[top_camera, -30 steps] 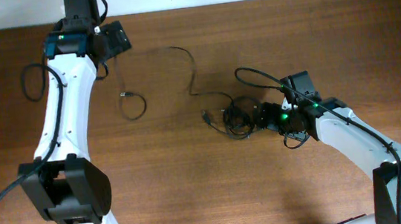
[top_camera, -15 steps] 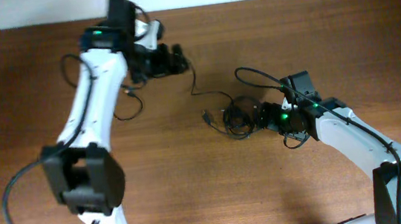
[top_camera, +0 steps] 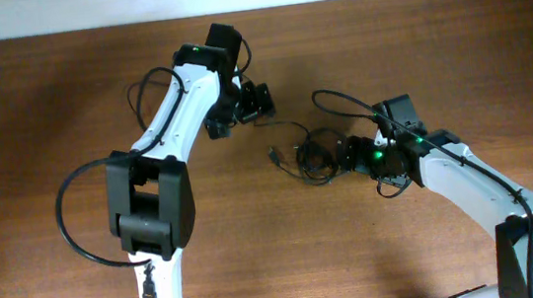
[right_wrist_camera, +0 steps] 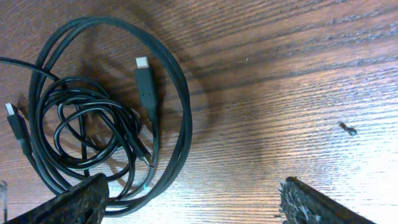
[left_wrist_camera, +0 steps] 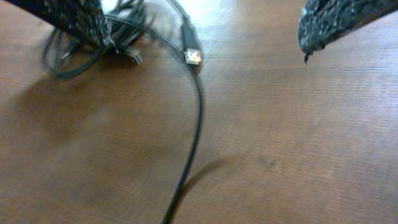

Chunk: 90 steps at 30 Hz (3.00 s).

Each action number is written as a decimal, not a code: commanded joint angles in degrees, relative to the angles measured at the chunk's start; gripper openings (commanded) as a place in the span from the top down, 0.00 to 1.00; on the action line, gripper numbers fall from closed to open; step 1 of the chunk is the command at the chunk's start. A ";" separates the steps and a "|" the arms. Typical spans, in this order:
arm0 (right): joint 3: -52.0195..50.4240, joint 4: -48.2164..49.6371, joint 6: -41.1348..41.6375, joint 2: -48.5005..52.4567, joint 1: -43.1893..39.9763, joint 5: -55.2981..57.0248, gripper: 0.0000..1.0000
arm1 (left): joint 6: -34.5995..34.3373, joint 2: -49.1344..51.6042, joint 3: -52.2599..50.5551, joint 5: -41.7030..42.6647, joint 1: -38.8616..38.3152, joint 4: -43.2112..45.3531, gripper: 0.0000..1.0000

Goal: Untangle cables

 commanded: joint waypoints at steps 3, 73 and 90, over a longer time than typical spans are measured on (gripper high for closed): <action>0.39 0.00 0.26 0.44 0.17 0.72 0.11 | -3.17 4.04 0.35 0.66 -0.26 9.90 0.01; 0.39 20.81 3.52 0.61 8.44 2.80 0.07 | -1.16 -0.17 63.30 16.28 -5.62 -31.26 1.00; 0.39 8.17 8.22 0.59 1.99 7.52 0.30 | -1.33 -0.17 63.30 4.50 8.09 -32.20 1.00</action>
